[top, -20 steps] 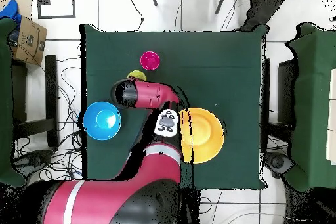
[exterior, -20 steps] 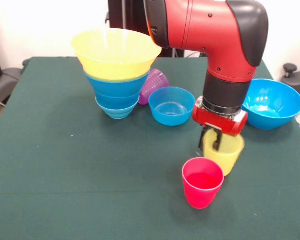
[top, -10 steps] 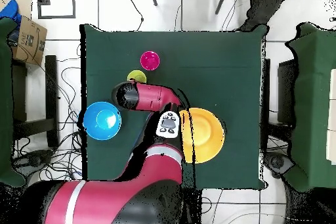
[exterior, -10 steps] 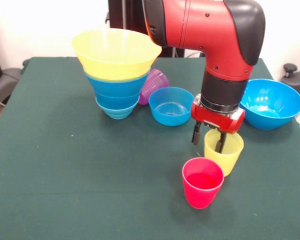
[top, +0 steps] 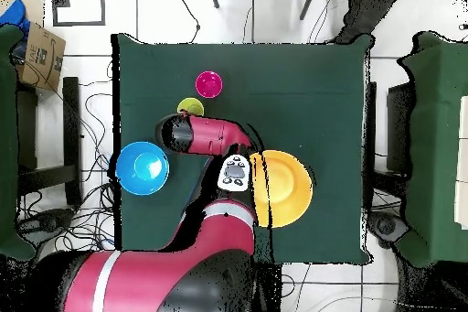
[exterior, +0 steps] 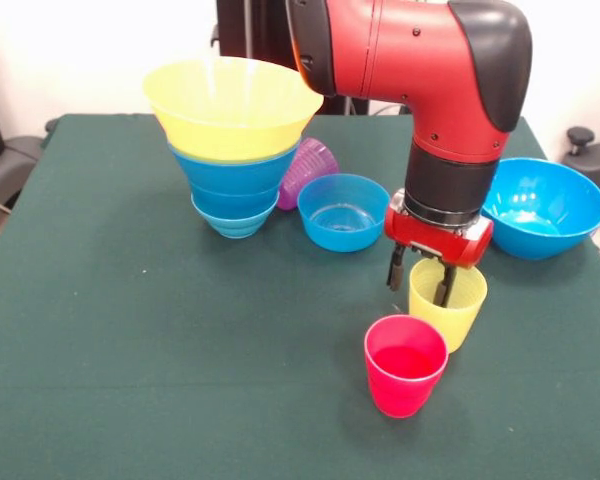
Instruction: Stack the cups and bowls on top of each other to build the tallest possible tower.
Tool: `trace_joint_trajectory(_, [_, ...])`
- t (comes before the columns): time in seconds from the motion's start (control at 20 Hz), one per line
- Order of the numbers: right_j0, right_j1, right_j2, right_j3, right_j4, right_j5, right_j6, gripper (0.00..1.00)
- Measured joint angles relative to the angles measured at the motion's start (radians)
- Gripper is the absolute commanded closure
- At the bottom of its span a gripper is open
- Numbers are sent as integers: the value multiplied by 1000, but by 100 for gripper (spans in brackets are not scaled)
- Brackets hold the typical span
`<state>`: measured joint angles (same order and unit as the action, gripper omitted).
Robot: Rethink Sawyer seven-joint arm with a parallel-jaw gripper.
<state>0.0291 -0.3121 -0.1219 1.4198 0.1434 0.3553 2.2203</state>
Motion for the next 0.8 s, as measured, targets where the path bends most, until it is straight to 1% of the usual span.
trace_joint_trajectory(0.2, [-2, -16, 1, 21, 0, 0, 0, 0])
trace_joint_trajectory(0.25, [-3, -31, 1, 34, 0, 3, 0, 0])
trace_joint_trajectory(0.8, [-18, -89, 2, 47, 0, 8, 0, 0])
